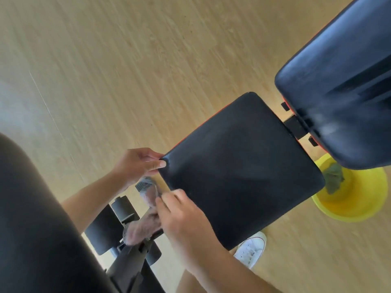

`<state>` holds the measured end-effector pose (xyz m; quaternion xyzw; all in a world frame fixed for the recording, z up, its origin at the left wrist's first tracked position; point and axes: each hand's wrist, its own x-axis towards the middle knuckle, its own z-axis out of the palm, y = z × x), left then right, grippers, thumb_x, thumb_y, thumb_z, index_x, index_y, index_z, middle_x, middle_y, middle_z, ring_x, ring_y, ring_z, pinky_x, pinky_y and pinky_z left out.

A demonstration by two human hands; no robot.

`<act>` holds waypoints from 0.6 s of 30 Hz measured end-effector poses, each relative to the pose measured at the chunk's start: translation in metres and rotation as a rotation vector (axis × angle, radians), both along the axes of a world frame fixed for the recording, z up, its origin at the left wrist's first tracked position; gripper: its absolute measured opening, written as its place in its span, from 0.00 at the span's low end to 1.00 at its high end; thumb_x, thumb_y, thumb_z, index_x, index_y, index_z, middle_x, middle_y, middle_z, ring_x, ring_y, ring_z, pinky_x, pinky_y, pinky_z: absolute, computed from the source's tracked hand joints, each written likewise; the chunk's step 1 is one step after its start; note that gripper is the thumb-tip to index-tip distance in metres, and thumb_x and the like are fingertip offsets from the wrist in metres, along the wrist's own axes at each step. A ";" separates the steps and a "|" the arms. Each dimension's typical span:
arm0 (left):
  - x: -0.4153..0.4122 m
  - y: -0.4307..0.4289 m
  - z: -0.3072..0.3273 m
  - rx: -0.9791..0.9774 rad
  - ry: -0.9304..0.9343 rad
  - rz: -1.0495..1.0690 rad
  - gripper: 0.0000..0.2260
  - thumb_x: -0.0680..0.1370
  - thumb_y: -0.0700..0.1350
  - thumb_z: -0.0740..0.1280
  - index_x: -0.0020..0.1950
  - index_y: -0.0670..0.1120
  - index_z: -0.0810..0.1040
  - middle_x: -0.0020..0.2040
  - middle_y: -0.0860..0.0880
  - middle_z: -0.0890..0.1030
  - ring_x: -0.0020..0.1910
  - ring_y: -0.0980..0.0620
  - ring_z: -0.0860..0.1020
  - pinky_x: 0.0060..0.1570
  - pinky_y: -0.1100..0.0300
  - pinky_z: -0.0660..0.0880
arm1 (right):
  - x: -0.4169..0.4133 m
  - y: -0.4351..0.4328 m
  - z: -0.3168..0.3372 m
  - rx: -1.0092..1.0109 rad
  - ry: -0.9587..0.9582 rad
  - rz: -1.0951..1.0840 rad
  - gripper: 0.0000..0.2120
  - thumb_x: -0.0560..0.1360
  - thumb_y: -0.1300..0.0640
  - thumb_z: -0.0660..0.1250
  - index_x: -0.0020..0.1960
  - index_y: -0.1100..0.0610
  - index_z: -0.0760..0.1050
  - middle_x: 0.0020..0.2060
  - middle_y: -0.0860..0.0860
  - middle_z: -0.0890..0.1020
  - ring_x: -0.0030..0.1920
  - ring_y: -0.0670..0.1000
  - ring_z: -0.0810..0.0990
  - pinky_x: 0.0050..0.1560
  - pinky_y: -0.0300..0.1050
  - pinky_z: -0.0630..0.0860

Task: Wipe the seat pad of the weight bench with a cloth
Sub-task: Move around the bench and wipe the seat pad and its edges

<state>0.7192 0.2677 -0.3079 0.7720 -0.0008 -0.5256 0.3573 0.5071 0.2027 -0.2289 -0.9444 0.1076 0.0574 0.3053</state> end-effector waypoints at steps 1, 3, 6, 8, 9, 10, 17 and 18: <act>-0.002 0.001 0.000 0.005 -0.012 0.009 0.07 0.71 0.38 0.80 0.47 0.45 0.88 0.44 0.45 0.90 0.42 0.53 0.88 0.38 0.65 0.82 | 0.029 -0.007 -0.005 -0.147 -0.010 0.163 0.16 0.73 0.68 0.59 0.52 0.55 0.80 0.47 0.50 0.81 0.50 0.52 0.79 0.49 0.40 0.78; -0.003 0.002 0.000 0.034 -0.043 -0.011 0.06 0.71 0.40 0.80 0.46 0.48 0.89 0.41 0.47 0.90 0.37 0.54 0.87 0.35 0.63 0.81 | 0.068 -0.017 -0.018 -0.226 0.095 0.363 0.13 0.77 0.63 0.56 0.53 0.52 0.77 0.56 0.54 0.78 0.59 0.56 0.73 0.59 0.44 0.73; -0.001 0.002 -0.003 0.003 -0.006 -0.002 0.06 0.72 0.39 0.80 0.46 0.48 0.89 0.44 0.47 0.90 0.44 0.52 0.88 0.40 0.63 0.83 | 0.062 -0.014 -0.030 -0.467 0.227 0.643 0.11 0.78 0.58 0.65 0.57 0.55 0.83 0.59 0.57 0.80 0.65 0.63 0.70 0.68 0.55 0.69; -0.003 0.004 -0.006 -0.026 0.009 0.046 0.06 0.72 0.37 0.79 0.48 0.43 0.88 0.46 0.45 0.90 0.49 0.49 0.88 0.46 0.60 0.85 | 0.011 -0.009 -0.028 -0.485 0.294 0.846 0.10 0.74 0.55 0.71 0.54 0.54 0.85 0.56 0.59 0.83 0.62 0.63 0.74 0.69 0.60 0.69; -0.005 0.004 -0.007 -0.037 0.008 0.066 0.07 0.72 0.36 0.79 0.49 0.41 0.87 0.47 0.43 0.90 0.50 0.48 0.88 0.47 0.59 0.85 | -0.019 -0.008 -0.029 -0.460 0.322 0.898 0.08 0.71 0.53 0.73 0.49 0.52 0.86 0.53 0.56 0.85 0.59 0.60 0.78 0.68 0.59 0.70; -0.007 0.004 -0.008 -0.043 0.005 0.078 0.08 0.72 0.35 0.78 0.50 0.39 0.86 0.48 0.41 0.89 0.50 0.47 0.87 0.48 0.58 0.85 | -0.048 -0.008 -0.026 -0.486 0.350 0.949 0.05 0.67 0.52 0.74 0.43 0.48 0.87 0.47 0.50 0.87 0.55 0.53 0.81 0.67 0.57 0.71; -0.010 0.001 -0.006 -0.041 -0.019 0.094 0.11 0.74 0.33 0.76 0.55 0.34 0.84 0.51 0.33 0.86 0.49 0.42 0.84 0.54 0.50 0.84 | 0.039 -0.031 -0.024 -0.390 0.075 0.546 0.05 0.65 0.57 0.73 0.40 0.54 0.86 0.37 0.52 0.83 0.46 0.56 0.78 0.65 0.56 0.75; -0.009 0.001 -0.007 -0.032 -0.028 0.085 0.10 0.73 0.33 0.76 0.54 0.36 0.85 0.50 0.32 0.86 0.47 0.42 0.84 0.53 0.51 0.84 | 0.054 -0.039 -0.025 -0.360 0.098 0.468 0.07 0.68 0.58 0.70 0.43 0.55 0.86 0.39 0.52 0.83 0.48 0.57 0.79 0.65 0.54 0.76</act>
